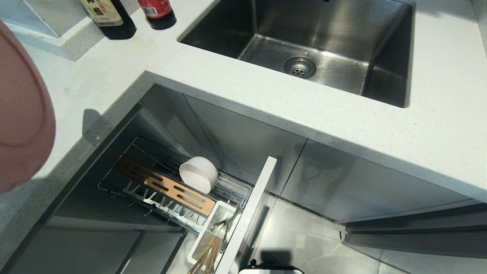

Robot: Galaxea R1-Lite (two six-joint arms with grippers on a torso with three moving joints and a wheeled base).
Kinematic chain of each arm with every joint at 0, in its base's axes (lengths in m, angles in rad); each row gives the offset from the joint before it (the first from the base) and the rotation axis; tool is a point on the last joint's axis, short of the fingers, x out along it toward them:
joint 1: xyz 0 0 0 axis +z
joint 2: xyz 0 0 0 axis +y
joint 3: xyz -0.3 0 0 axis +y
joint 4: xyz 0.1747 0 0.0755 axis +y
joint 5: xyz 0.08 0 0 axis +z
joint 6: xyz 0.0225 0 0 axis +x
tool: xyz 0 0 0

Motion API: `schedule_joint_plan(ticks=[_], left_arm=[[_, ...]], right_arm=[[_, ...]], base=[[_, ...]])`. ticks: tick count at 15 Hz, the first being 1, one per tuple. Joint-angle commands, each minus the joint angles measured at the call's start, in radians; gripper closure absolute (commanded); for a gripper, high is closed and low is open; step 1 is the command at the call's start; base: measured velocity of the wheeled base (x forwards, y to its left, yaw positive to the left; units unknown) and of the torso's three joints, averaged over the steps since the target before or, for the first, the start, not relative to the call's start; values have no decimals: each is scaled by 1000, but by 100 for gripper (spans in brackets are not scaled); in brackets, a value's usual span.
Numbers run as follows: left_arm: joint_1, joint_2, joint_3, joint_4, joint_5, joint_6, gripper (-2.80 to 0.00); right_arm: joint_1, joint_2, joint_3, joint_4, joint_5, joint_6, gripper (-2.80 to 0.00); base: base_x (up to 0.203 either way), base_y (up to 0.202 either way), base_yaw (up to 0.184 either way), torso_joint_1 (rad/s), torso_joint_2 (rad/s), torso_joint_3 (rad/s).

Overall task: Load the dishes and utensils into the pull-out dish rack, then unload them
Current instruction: Pick up the plate and place it in the cupboard

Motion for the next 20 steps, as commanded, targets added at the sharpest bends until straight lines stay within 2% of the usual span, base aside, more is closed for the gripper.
schedule_joint_plan(ticks=[1,6,8,10,12,15,17,20], left_arm=[[-28,5,69,-11,0,-13,0],[-54,-21,280,-164,0,-21,0],[-54,-27,330,-176,3,-31,0],[-52,-30,357,-179,9,-71,0],[-50,-16,376,-193,55,-108,0],[-51,30,403,-247,185,-201,0],[-64,80,409,-262,286,-286,0],[-113,119,418,-263,346,-389,0]], right_arm=[[0,0,2,0,0,0,0],[0,0,2,0,0,0,0],[0,0,2,0,0,0,0],[0,0,2,0,0,0,0],[0,0,2,0,0,0,0],[0,0,2,0,0,0,0],[0,0,2,0,0,0,0],[0,0,2,0,0,0,0]], base=[[0,0,0,0,0,0],[0,0,0,0,0,0],[0,0,0,0,0,0],[0,0,0,0,0,0],[0,0,0,0,0,0],[0,0,0,0,0,0],[0,0,0,0,0,0],[0,0,0,0,0,0]])
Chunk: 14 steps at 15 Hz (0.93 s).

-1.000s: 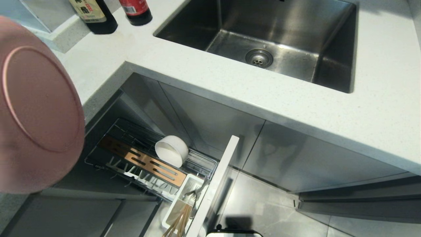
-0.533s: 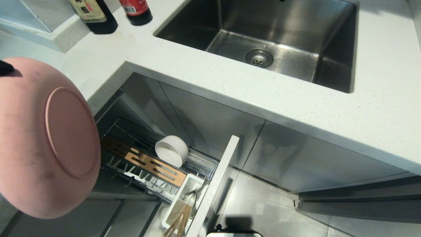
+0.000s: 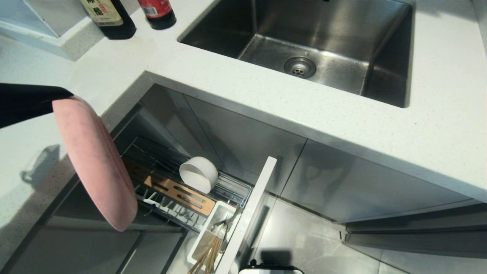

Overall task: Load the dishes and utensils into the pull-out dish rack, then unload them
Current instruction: Pick up the plate and place it in the cupboard

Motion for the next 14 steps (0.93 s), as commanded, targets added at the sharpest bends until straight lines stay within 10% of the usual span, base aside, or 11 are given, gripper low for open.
schedule_joint_plan(ticks=[1,9,14], left_arm=[[-27,47,5,4,25,-52,0],[-120,197,29,7,313,-299,0],[-122,196,76,-5,336,-372,0]], right_arm=[[0,0,2,0,0,0,0],[0,0,2,0,0,1,0],[0,0,2,0,0,0,0]], base=[[0,0,0,0,0,0],[0,0,0,0,0,0],[0,0,0,0,0,0]])
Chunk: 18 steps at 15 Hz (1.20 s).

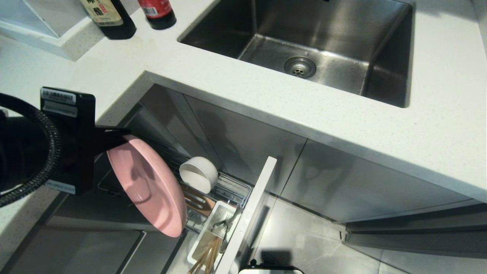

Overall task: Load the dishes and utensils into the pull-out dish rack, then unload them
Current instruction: Pick up the plate and place it in the cupboard

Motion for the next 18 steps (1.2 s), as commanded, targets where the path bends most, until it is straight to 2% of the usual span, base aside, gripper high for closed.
schedule_joint_plan(ticks=[1,5,8,11,18], left_arm=[[-3,10,41,-23,20,-19,0],[-21,12,194,-239,117,-35,0],[-28,5,247,-262,120,-46,0],[-30,1,377,-390,131,-47,0],[-30,-25,467,-408,133,-63,0]], right_arm=[[0,0,2,0,0,0,0],[0,0,2,0,0,2,0],[0,0,2,0,0,0,0],[0,0,2,0,0,1,0],[0,0,2,0,0,0,0]], base=[[0,0,0,0,0,0],[0,0,0,0,0,0],[0,0,0,0,0,0],[0,0,0,0,0,0],[0,0,0,0,0,0]])
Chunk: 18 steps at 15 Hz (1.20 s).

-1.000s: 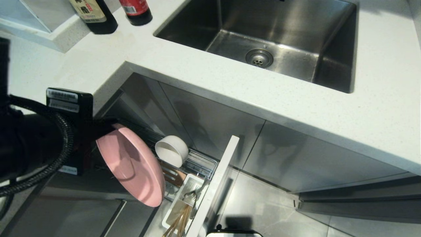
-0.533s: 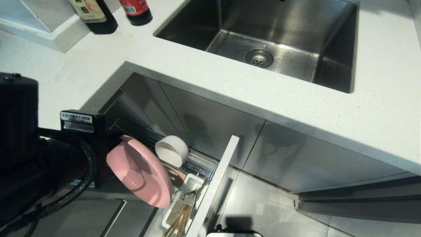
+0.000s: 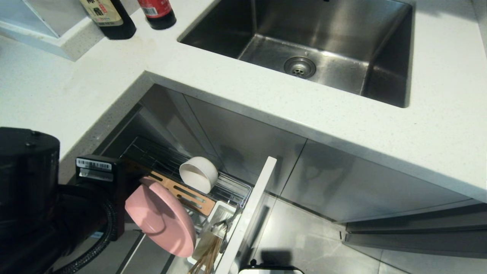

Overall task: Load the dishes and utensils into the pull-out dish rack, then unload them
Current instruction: Pick up the plate and place it in the cupboard

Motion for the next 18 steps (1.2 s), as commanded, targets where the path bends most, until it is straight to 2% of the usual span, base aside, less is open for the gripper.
schedule_joint_plan(ticks=[1,6,10,13,16,18], left_arm=[[1,-18,33,-2,3,-22,0],[4,2,69,-32,-4,-73,0],[9,74,77,-100,-4,-77,0],[80,146,78,-191,-11,-73,0],[182,165,91,-235,-120,-61,0],[208,160,95,-250,-144,-59,0]], right_arm=[[0,0,2,0,0,0,0],[0,0,2,0,0,2,0],[0,0,2,0,0,0,0],[0,0,2,0,0,0,0],[0,0,2,0,0,0,0],[0,0,2,0,0,0,0]], base=[[0,0,0,0,0,0],[0,0,0,0,0,0],[0,0,0,0,0,0],[0,0,0,0,0,0],[0,0,0,0,0,0],[0,0,0,0,0,0]])
